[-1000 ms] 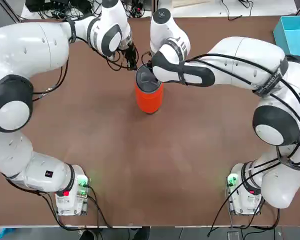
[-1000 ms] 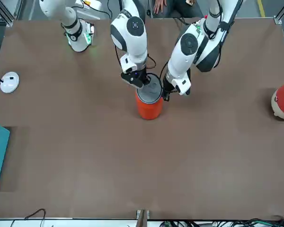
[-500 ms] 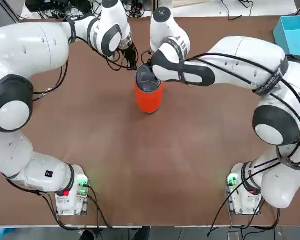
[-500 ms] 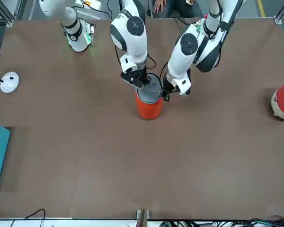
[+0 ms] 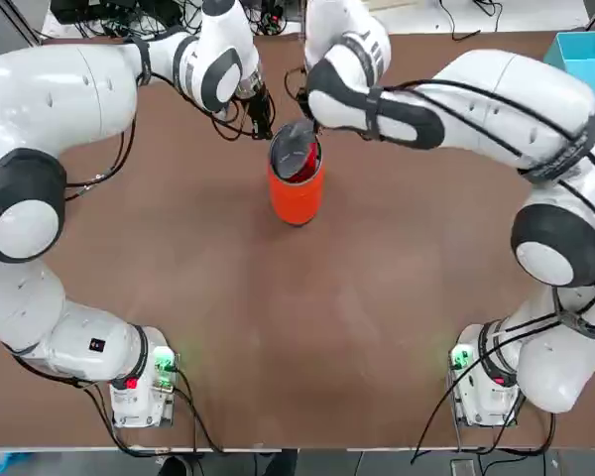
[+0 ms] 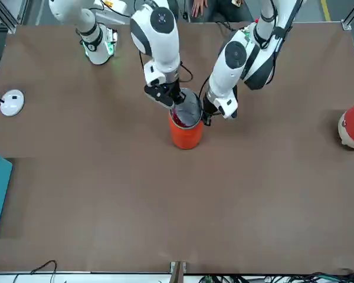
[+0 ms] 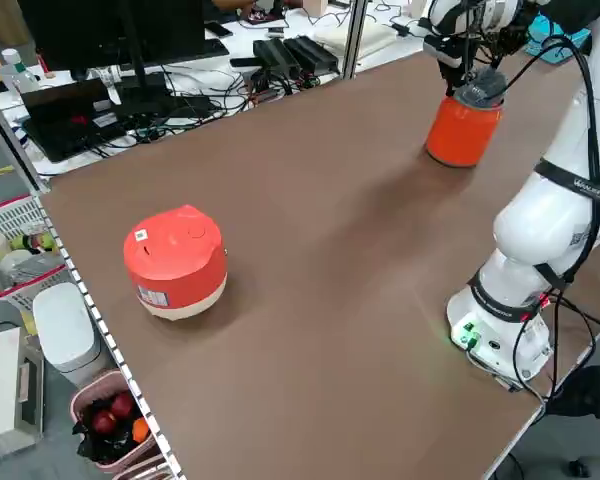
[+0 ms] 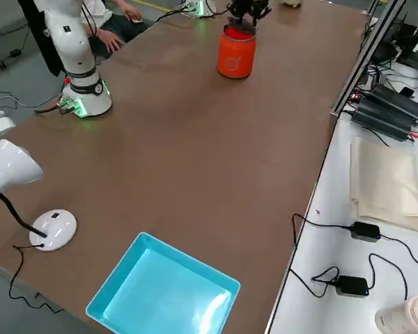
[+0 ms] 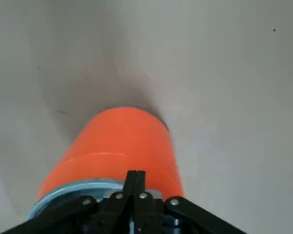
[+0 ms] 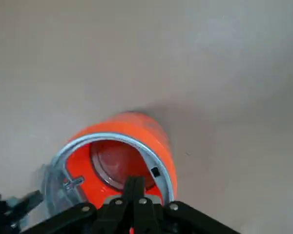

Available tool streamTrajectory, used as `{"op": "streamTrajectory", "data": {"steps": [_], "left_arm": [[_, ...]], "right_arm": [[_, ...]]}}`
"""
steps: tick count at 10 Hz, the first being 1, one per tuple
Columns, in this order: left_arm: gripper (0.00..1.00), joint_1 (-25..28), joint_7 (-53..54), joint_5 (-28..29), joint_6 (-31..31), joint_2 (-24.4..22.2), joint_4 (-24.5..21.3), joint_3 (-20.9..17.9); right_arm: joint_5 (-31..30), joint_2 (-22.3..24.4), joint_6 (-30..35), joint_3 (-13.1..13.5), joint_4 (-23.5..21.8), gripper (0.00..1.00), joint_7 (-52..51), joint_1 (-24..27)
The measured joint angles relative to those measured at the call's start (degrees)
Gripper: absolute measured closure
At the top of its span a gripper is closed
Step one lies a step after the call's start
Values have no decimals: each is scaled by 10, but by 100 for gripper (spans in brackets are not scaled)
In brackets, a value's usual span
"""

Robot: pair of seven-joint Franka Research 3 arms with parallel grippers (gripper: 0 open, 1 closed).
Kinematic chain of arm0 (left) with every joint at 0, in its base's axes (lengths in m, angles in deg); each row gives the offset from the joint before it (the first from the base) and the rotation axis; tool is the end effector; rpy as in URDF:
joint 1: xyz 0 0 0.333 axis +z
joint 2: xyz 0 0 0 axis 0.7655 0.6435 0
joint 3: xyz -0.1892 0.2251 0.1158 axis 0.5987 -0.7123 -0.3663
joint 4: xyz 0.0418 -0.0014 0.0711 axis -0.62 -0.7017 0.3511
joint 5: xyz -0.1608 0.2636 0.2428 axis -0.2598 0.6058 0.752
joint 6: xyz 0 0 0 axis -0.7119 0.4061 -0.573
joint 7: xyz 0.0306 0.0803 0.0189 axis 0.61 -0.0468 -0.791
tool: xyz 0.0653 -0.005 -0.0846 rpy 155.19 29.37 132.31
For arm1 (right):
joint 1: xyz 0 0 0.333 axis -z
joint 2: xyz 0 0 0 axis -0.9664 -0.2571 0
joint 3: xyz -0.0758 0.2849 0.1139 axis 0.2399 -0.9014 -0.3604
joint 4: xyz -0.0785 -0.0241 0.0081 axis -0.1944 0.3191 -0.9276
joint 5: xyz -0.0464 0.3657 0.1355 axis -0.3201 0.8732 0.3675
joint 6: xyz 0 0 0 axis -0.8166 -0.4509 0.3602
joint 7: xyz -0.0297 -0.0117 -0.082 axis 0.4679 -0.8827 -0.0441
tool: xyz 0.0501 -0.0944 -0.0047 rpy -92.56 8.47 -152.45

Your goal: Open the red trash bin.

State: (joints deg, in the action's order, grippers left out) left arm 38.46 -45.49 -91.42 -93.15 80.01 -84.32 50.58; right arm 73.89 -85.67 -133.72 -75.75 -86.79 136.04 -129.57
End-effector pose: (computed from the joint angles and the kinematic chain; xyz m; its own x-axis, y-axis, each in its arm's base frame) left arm 0.4651 -0.3781 0.3820 0.1274 0.9739 -0.1876 0.9918 -0.1250 0.0248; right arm 0.4449 0.4833 0.4707 0.8671 -0.4978 0.0207 -0.4946 -0.8651 -0.0834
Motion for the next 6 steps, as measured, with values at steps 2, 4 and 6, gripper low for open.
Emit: {"op": "streamTrajectory", "data": {"steps": [2, 4, 6], "left_arm": [[99, 3, 0, 0, 23, -3, 5, 0], [97, 25, 2, 0, 82, -16, 40, 1], [72, 66, 59, -9, 158, -25, 98, 2]], "right_arm": [[-2, 40, 71, 3, 18, 99, -44, 38], [-2, 73, 151, 6, 56, 99, -134, 113], [-2, 104, 213, 8, 76, 98, -240, 201]]}}
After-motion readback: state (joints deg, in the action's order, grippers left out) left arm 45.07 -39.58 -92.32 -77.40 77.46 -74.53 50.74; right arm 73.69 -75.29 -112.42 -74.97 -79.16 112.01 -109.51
